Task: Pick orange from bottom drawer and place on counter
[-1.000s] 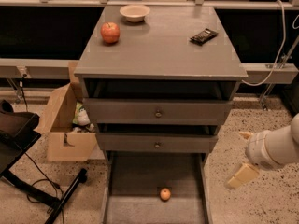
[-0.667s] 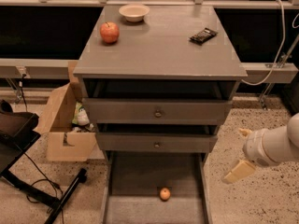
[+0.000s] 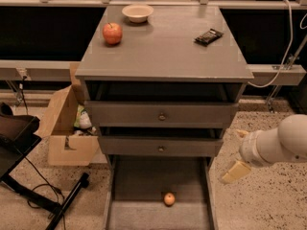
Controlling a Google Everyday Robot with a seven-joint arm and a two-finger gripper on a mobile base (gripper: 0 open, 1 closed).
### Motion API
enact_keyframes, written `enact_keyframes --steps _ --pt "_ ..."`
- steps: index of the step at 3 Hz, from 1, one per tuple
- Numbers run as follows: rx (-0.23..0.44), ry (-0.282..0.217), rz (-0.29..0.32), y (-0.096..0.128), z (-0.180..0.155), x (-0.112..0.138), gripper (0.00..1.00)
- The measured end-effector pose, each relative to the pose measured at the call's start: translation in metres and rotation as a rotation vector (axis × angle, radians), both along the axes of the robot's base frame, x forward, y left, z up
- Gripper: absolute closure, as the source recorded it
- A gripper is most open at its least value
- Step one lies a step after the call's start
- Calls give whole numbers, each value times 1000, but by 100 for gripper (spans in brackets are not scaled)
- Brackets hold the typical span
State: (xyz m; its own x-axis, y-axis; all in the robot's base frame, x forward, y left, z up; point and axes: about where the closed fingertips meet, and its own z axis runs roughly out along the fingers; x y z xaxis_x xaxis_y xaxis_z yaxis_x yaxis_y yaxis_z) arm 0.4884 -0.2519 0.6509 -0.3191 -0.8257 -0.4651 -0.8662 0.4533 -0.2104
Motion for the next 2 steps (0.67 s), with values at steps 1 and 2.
enact_keyframes --steps 1,2 --pt "25 5 0 28 -72 34 0" --pt "104 -44 -45 45 -141 76 0"
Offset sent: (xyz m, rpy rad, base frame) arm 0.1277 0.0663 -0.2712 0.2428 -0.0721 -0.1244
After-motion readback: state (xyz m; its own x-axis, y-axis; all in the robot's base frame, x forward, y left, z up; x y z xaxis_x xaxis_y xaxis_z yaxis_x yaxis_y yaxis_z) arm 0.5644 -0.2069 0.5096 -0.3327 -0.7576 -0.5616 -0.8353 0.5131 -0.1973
